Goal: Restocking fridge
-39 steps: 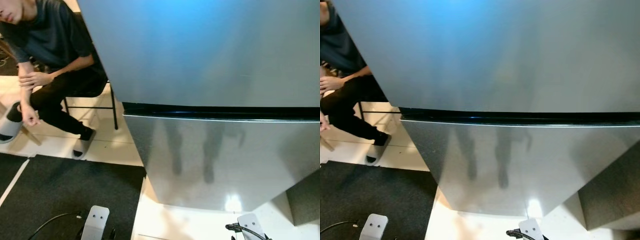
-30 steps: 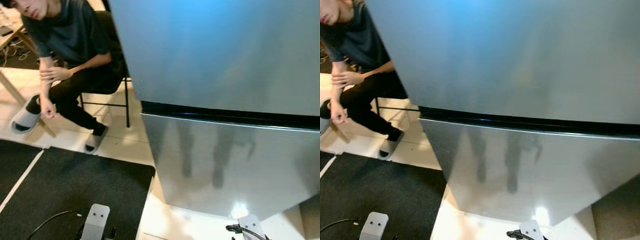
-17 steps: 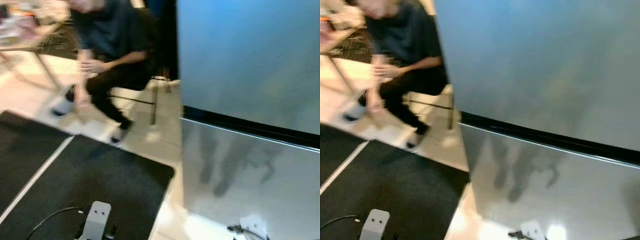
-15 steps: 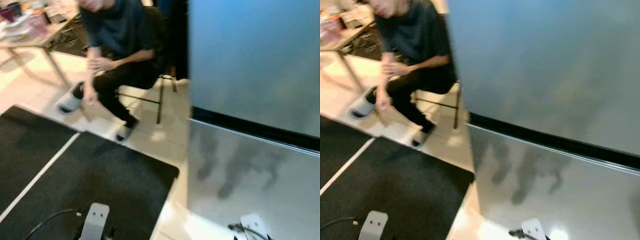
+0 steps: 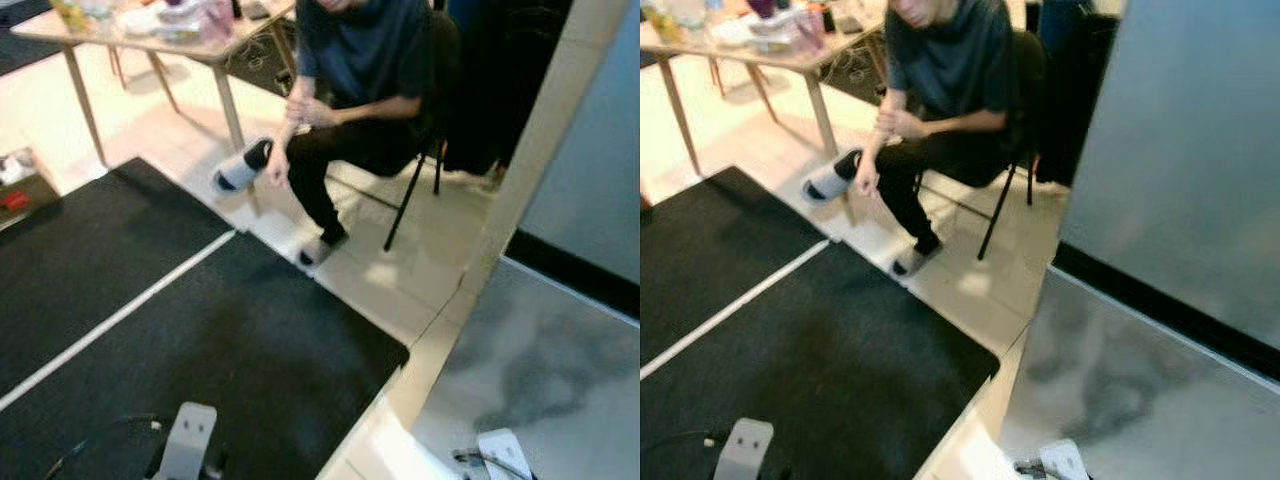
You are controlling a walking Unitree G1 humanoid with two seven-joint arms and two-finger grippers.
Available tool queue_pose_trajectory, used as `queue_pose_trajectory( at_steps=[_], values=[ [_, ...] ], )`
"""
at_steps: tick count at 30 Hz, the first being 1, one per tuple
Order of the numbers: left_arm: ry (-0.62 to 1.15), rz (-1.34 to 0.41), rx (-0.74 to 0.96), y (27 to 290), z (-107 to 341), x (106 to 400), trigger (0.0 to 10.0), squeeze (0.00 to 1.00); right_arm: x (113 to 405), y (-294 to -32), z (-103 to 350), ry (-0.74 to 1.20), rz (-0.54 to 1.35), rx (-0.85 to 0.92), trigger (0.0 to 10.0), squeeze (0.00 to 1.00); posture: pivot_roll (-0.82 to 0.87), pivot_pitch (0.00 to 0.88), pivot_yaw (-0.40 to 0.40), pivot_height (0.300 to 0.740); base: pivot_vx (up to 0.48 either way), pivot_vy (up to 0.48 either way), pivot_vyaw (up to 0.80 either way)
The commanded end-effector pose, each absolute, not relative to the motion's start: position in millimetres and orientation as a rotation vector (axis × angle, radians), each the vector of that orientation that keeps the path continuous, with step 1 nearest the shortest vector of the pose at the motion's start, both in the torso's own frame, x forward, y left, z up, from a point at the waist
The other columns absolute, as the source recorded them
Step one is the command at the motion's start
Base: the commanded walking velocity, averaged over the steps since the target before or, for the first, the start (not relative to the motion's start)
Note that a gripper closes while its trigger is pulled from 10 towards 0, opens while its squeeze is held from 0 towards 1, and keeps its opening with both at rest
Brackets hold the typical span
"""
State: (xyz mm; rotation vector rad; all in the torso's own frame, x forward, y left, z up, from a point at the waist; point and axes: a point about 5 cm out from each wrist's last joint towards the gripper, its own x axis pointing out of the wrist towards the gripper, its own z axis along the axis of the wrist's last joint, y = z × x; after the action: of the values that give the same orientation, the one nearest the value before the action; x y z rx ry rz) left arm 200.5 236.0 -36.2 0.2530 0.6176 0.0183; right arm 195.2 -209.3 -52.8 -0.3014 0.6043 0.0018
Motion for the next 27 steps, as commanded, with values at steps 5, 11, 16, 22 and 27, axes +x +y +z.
queue_pose_trajectory(
  at_steps=[5,11,16,22,27],
  values=[
    [0.677,0.031,0.262,243.4,-46.3,185.0,10.0,0.00,185.6,-211.7,-58.4,0.638,-0.011,-0.289,10.0,0.00,-0.11,0.258,0.074,0.740,0.000,0.000,0.80],
    [0.666,0.029,0.262,242.0,-43.6,186.2,10.0,0.00,186.2,-211.5,-58.2,0.636,-0.009,-0.288,10.0,0.00,-0.11,0.258,0.073,0.740,0.000,0.000,0.80],
    [0.663,0.029,0.260,241.5,-43.7,186.7,10.0,0.00,186.6,-211.4,-58.1,0.635,-0.009,-0.287,10.0,0.00,-0.11,0.258,0.073,0.740,0.000,0.000,0.80],
    [0.662,0.028,0.260,241.2,-44.1,186.9,10.0,0.00,186.9,-211.1,-58.0,0.633,-0.008,-0.287,10.0,0.00,-0.11,0.259,0.073,0.740,0.000,0.000,0.80],
    [0.663,0.028,0.259,241.2,-44.0,186.9,10.0,0.00,187.1,-211.1,-58.0,0.634,-0.009,-0.287,10.0,0.00,-0.11,0.259,0.072,0.740,0.000,0.000,0.80]
  ],
)
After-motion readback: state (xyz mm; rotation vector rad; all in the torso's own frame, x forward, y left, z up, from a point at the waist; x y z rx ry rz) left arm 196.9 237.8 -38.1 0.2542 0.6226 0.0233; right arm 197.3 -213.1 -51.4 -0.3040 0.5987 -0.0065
